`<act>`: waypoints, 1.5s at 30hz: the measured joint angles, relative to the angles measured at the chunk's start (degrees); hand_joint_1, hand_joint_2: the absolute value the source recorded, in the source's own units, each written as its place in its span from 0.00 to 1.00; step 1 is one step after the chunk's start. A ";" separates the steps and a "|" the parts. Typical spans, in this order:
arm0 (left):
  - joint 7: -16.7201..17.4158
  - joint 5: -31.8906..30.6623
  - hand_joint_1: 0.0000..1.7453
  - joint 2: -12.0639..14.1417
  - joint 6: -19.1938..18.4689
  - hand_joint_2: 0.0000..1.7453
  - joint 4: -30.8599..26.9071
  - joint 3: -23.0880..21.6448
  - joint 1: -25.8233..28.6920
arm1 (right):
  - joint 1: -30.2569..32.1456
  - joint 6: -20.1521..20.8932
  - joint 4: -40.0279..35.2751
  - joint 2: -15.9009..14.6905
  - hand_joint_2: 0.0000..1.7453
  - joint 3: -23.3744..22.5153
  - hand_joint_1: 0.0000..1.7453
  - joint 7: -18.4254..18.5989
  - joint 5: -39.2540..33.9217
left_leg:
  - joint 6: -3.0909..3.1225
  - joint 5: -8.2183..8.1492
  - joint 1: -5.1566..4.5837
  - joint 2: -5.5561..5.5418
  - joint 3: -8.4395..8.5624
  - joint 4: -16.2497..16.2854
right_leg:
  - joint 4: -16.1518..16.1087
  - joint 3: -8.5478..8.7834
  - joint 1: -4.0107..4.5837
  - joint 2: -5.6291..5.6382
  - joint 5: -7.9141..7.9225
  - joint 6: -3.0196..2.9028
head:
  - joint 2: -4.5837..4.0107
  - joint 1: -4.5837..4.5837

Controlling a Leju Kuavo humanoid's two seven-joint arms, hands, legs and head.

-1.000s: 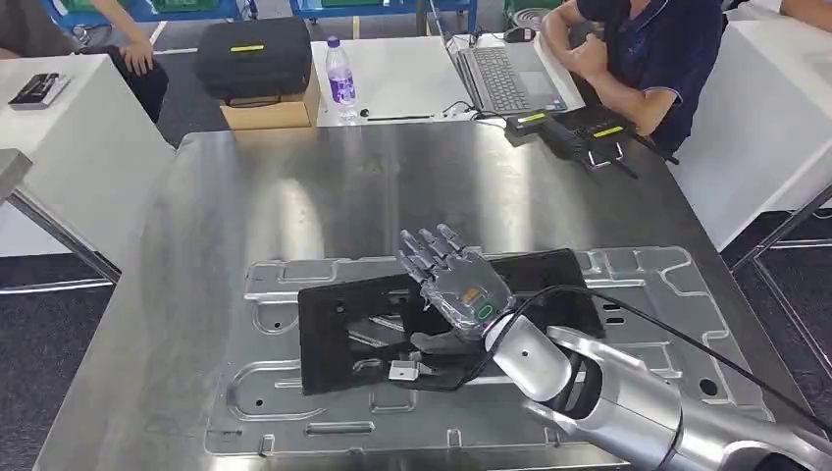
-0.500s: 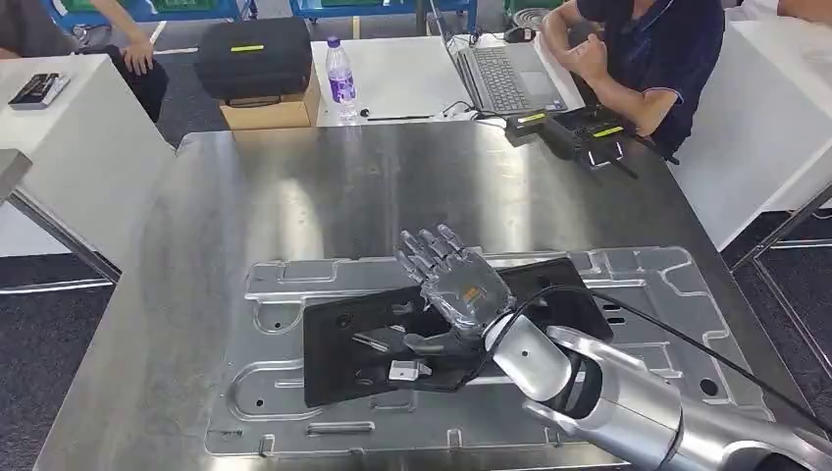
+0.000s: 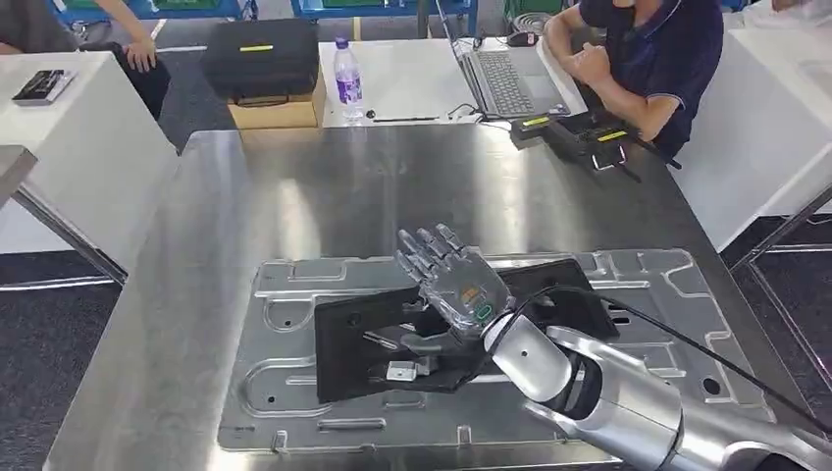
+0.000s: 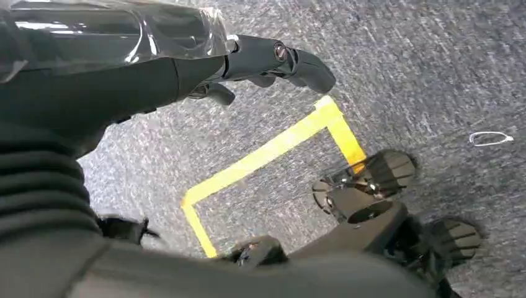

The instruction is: Take the parts from the cabinet and place them on the table.

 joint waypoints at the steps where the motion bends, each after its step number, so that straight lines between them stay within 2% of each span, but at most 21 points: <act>1: -0.02 0.00 0.00 0.00 0.02 0.00 0.00 0.00 0.00 | 0.01 0.00 0.00 -0.02 0.00 -0.04 0.00 0.00 0.00 | -0.02 -0.02 -0.01 0.00 -0.12 -0.01 | 4.16 -1.52 -0.10 -0.03 -2.37 0.09 | -0.02 0.07; 4: -0.02 0.04 0.00 0.00 0.17 0.00 0.00 0.02 0.04 | 0.48 0.00 0.00 -0.02 0.00 0.04 0.00 -0.04 -0.07 | -0.11 0.04 0.03 0.00 -0.41 0.12 | 13.60 -4.91 -0.66 -0.05 -6.16 0.68 | -0.02 0.17; 5: -0.02 0.17 0.00 0.00 0.20 0.00 0.00 0.02 0.12 | 0.46 0.00 0.00 -0.02 0.00 0.04 0.00 -0.04 -0.04 | -0.24 0.10 0.15 0.00 -0.49 0.21 | 11.83 -3.60 -1.03 -0.08 -4.66 0.94 | -0.02 0.17; 7: -0.02 0.30 0.00 -0.07 0.22 0.00 0.00 0.02 0.11 | 0.36 -0.02 0.00 -0.02 0.00 0.04 0.00 -0.04 -0.07 | -0.89 -0.15 0.64 -0.07 -0.58 0.80 | 1.38 2.72 -1.76 -0.21 0.17 1.74 | -0.02 0.17; 9: -0.02 0.35 0.00 0.28 0.39 0.00 0.00 0.09 -0.01 | 0.14 -0.02 0.00 0.00 0.00 0.04 0.00 -0.04 -0.04 | -1.91 -0.63 0.50 -0.18 -1.50 1.64 | -4.21 6.27 -1.71 0.03 0.03 2.37 | -0.02 0.35; 10: 0.00 0.35 0.00 0.13 0.42 0.00 0.00 0.07 -0.13 | 0.23 -0.07 -0.13 0.02 0.00 0.09 0.00 -0.11 -0.09 | -2.18 -0.56 0.41 -0.20 -1.53 2.12 | -3.60 5.36 -1.49 0.61 0.98 1.14 | 0.00 0.31; 13: 0.00 0.33 0.00 0.15 0.50 0.00 0.00 0.07 0.18 | 0.24 -0.11 -0.15 0.02 0.00 0.20 0.00 -0.13 -0.09 | -2.92 -0.06 0.50 -0.33 -2.50 2.64 | -3.31 4.33 -1.36 0.39 0.67 -0.32 | 0.00 0.17; 15: 0.00 0.33 0.00 0.11 0.50 0.00 0.00 0.07 0.31 | 0.16 -0.13 -0.15 0.02 0.00 0.17 0.00 -0.11 -0.09 | -3.02 -3.70 0.76 -0.17 -4.07 6.20 | -3.46 3.65 -1.29 0.28 1.29 -1.53 | -0.02 0.13; 17: 0.00 0.33 0.00 0.09 0.52 0.00 0.00 0.07 0.10 | 0.19 -0.13 -0.15 0.02 0.00 0.22 0.00 -0.11 -0.09 | -3.05 -9.00 0.65 -0.17 -7.69 15.47 | -3.45 2.96 -0.90 0.16 1.75 -2.27 | -0.02 0.11; 19: 0.00 0.33 0.00 0.09 0.50 0.00 0.00 0.07 0.15 | 0.22 -0.13 -0.15 0.02 0.00 0.35 0.00 -0.11 -0.09 | -2.73 -11.63 0.32 -0.20 -10.17 22.53 | -3.43 2.26 -0.31 0.09 2.18 -2.90 | -0.02 0.09; 21: 0.00 0.35 0.00 0.09 0.50 0.00 0.00 0.07 0.23 | 0.26 -0.13 -0.15 0.02 0.00 0.35 0.00 -0.09 -0.09 | -2.07 -10.22 -0.13 -0.20 -8.75 21.29 | -3.41 1.77 0.18 0.10 2.64 -3.14 | -0.02 0.09; 24: 0.00 0.39 0.00 0.09 0.50 0.00 0.00 0.09 -0.02 | 0.08 -0.31 -0.17 0.02 0.00 0.24 0.00 0.00 -0.07 | 0.66 -4.31 -1.73 -0.25 1.09 4.35 | -3.45 1.45 0.79 -0.09 3.41 -3.25 | -0.02 0.09; 28: 0.00 0.46 0.00 0.26 0.50 0.00 0.00 0.07 -0.04 | -0.16 -0.31 -0.20 0.00 0.00 0.20 0.00 0.00 -0.07 | 0.67 -3.33 -2.49 -0.09 1.02 2.72 | -3.63 0.82 0.39 -0.14 4.91 -2.02 | -0.02 0.09; 30: 0.00 0.50 0.00 0.15 0.50 0.00 0.00 0.07 -0.06 | -0.20 -0.31 -0.20 -0.09 0.00 0.09 0.00 0.02 -0.07 | 0.69 -1.81 -1.57 0.07 0.61 1.74 | -3.73 0.35 0.55 -0.05 5.00 -1.52 | -0.02 0.09; 32: 0.00 0.59 0.00 0.13 0.50 0.00 0.00 0.09 -0.19 | -0.34 -0.31 -0.20 -0.13 0.00 -0.07 0.00 0.04 -0.07 | 1.03 -0.85 -1.57 0.10 -0.49 1.63 | 0.38 -1.29 0.44 -0.03 0.01 -1.09 | -0.02 0.31; 33: 0.00 0.50 0.00 0.11 0.50 0.00 0.00 0.09 -0.20 | -0.29 -0.31 -0.20 -0.13 0.00 -0.09 0.00 0.02 -0.07 | 1.16 -0.21 -1.58 0.17 -1.27 1.64 | 5.50 -2.86 0.22 -0.04 -3.94 -0.80 | -0.02 0.33; 35: 0.00 0.39 0.00 -0.09 0.35 0.00 0.00 0.07 -0.10 | -0.17 -0.31 -0.20 -0.24 0.00 -0.09 0.00 0.02 -0.07 | 1.13 1.15 -1.58 0.37 -3.07 1.69 | 15.25 -5.19 0.10 -0.05 -8.32 -0.24 | -0.02 0.39; 37: 0.00 0.37 0.00 -0.15 0.35 0.00 0.00 0.07 -0.12 | -0.11 -0.31 -0.20 -0.24 0.00 -0.09 0.00 0.02 -0.13 | 0.98 2.19 -1.58 0.44 -4.51 1.74 | 15.82 -3.74 -0.13 -0.06 -6.20 -0.01 | -0.02 0.39; 40: 0.00 0.39 0.00 -0.18 0.35 0.00 0.00 0.07 -0.14 | -0.14 -0.31 -0.20 -0.24 0.00 -0.09 0.00 0.02 -0.24 | 0.36 3.64 -1.49 0.37 -6.26 2.10 | 2.71 5.82 -0.55 -0.10 -0.60 0.14 | -0.02 0.39; 42: 0.00 0.37 0.00 -0.18 0.35 0.00 0.00 0.07 -0.24 | -0.18 -0.28 -0.20 -0.24 0.00 -0.17 0.00 0.02 -0.46 | -0.34 4.29 -1.71 0.24 -7.08 2.55 | -5.39 10.51 -0.07 0.14 -3.23 -0.36 | -0.02 0.37; 45: 0.00 0.37 0.00 -0.22 0.35 0.00 0.00 0.07 -0.11 | -0.12 -0.17 -0.20 -0.26 0.00 -0.17 0.00 0.04 -0.50 | -1.05 5.88 -1.49 0.24 -7.59 2.37 | -4.92 9.26 0.43 0.03 -2.42 -1.76 | -0.02 0.33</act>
